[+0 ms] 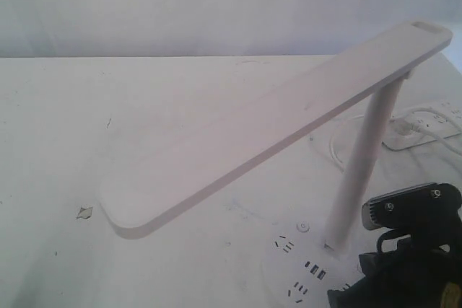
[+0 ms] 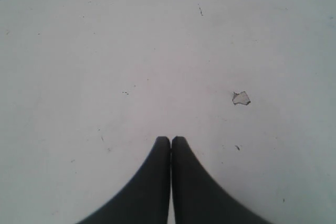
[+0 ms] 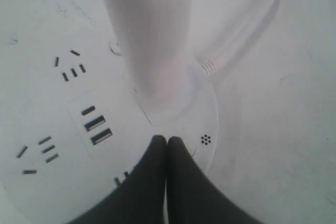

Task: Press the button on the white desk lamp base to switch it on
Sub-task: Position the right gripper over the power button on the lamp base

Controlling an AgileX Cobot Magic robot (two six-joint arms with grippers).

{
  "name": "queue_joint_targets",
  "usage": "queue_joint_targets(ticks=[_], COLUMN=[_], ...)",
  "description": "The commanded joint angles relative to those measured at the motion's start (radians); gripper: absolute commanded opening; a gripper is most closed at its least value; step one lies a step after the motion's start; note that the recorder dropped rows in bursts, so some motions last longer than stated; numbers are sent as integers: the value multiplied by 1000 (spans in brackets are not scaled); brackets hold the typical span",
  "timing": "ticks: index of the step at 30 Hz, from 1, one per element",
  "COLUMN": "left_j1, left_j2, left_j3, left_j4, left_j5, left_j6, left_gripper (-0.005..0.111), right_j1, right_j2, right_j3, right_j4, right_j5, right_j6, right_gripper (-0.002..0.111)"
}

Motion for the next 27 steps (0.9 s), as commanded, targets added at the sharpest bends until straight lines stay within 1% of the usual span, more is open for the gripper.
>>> queue_joint_targets(ticks=[1, 6, 10, 14, 21, 27], left_j1=[-5, -5, -5, -5, -5, -5], left_j2=[-4, -4, -4, -4, -4, -4], left_j3=[3, 3, 3, 3, 3, 3], left_j4=[0, 0, 0, 0, 0, 0], left_j5=[3, 3, 3, 3, 3, 3], left_j6=[-3, -3, -3, -3, -3, -3], left_gripper=[0, 0, 0, 0, 0, 0], right_j1=[0, 0, 0, 0, 0, 0], right_j2=[44, 44, 44, 44, 49, 124], right_j3=[-9, -10, -10, -10, -9, -9], right_j4=[-28, -117, -130, -171, -171, -175], right_j5=[-8, 7, 27, -17, -8, -6], right_j6=[-1, 81, 105, 130, 132, 174], right_gripper=[0, 0, 0, 0, 0, 0])
